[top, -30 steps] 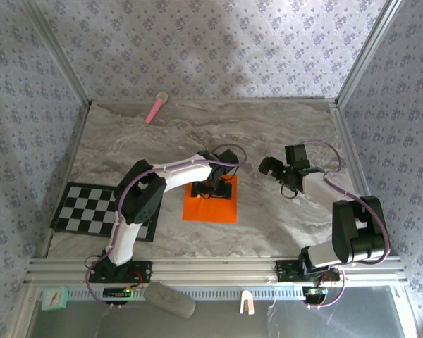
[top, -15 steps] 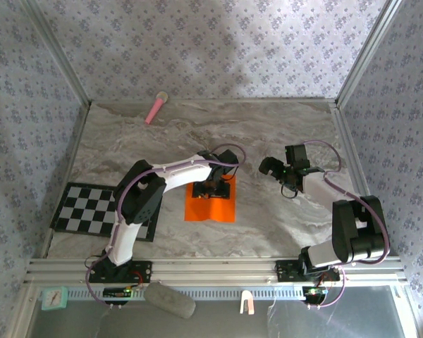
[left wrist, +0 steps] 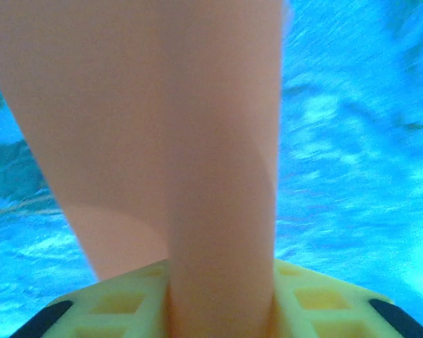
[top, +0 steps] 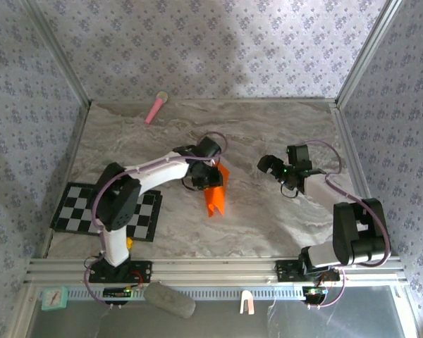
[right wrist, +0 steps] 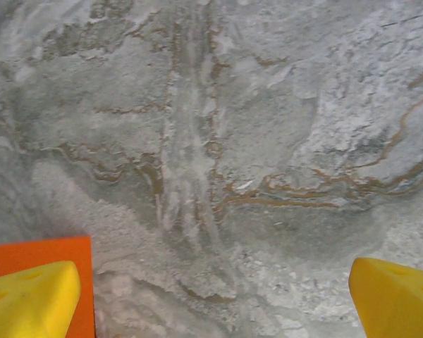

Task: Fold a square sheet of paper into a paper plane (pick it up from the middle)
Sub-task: First fold the square sheet of paper in half at the center of the table.

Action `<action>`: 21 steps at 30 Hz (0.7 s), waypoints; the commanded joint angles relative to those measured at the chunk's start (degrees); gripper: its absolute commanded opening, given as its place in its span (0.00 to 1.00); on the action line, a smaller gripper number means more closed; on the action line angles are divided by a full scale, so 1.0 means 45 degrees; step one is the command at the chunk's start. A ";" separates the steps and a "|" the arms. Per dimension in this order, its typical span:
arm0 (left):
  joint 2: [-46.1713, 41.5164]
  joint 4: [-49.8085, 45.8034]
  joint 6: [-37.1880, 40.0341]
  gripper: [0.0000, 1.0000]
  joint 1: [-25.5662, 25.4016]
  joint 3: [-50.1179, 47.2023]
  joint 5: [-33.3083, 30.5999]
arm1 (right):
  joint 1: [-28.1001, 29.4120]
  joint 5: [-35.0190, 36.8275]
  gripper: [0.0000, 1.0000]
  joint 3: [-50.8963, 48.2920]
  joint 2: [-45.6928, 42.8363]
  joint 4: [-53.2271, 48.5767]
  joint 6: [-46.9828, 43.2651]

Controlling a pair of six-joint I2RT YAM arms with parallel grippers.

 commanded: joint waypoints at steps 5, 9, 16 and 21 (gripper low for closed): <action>-0.0786 0.4774 -0.0990 0.31 0.1015 -0.1212 0.3517 | -0.0067 -0.2765 0.99 -0.0738 -0.0460 0.2331 0.0748; -0.0361 0.6067 -0.1487 0.30 0.1180 -0.1624 0.3811 | 0.0068 -0.3785 0.96 -0.1092 -0.0254 0.3752 0.1298; 0.0135 0.6535 -0.1575 0.29 0.1341 -0.2452 0.3110 | 0.0707 -0.4479 0.88 -0.0947 0.0730 0.4333 0.1470; 0.0374 0.6339 -0.1494 0.29 0.1450 -0.2954 0.2635 | 0.1259 -0.4724 0.76 -0.0628 0.1695 0.4612 0.1653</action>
